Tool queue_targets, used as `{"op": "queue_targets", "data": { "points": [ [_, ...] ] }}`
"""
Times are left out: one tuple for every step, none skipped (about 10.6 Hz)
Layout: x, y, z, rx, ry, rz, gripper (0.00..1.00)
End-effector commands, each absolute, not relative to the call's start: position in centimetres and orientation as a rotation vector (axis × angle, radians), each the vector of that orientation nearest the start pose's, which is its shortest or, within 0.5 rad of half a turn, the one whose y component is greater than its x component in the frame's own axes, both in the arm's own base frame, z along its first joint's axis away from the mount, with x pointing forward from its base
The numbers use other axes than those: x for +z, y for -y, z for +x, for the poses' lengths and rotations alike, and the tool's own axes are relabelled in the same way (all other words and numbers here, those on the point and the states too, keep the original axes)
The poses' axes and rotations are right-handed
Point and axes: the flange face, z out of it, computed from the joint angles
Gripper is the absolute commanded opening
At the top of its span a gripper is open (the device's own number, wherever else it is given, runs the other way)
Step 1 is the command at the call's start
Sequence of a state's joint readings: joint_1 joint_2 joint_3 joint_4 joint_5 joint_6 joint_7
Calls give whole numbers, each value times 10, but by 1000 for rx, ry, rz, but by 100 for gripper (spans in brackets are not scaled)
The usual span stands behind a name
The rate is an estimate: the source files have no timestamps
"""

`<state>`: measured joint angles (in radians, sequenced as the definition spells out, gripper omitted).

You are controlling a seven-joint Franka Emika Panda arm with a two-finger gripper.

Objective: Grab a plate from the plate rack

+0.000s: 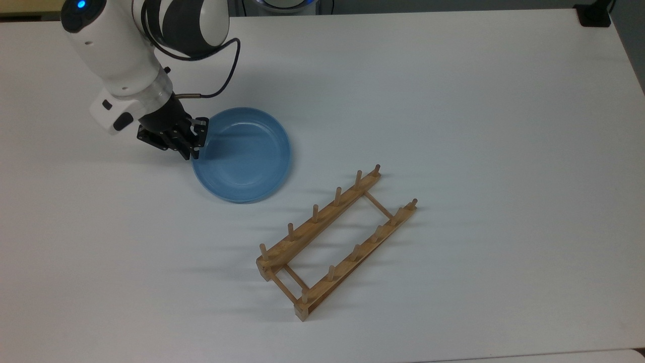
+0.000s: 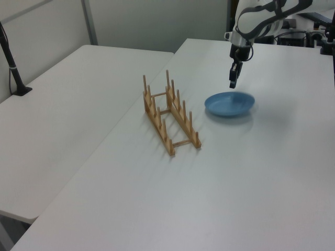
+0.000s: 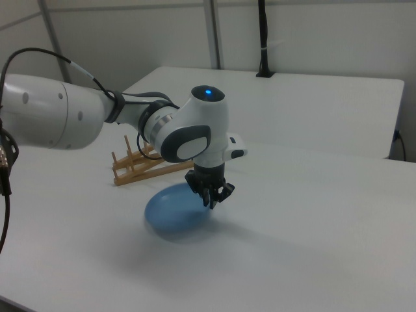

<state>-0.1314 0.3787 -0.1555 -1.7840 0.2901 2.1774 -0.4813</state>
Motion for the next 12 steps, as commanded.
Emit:
{"op": "queue_targets", "data": {
  "points": [
    [347,166,625,-156,57,-2981,36],
    [348,167,625,-158,55,-2982,51],
    [353,170,624,-167,41,-2984,61],
    [360,167,625,-177,39,-2982,67],
    [373,164,625,-202,21,-2981,72],
    [386,162,624,-224,-32,-2983,76],
    [403,155,623,-241,-56,-3005,77],
    [421,144,622,-244,-61,-3046,80],
    [431,130,619,-186,-74,-3090,82],
    [445,115,615,-156,-91,-3138,83],
    [459,99,610,-130,-127,-3165,84],
    [480,81,602,-114,-140,-3176,88]
  ]
}}
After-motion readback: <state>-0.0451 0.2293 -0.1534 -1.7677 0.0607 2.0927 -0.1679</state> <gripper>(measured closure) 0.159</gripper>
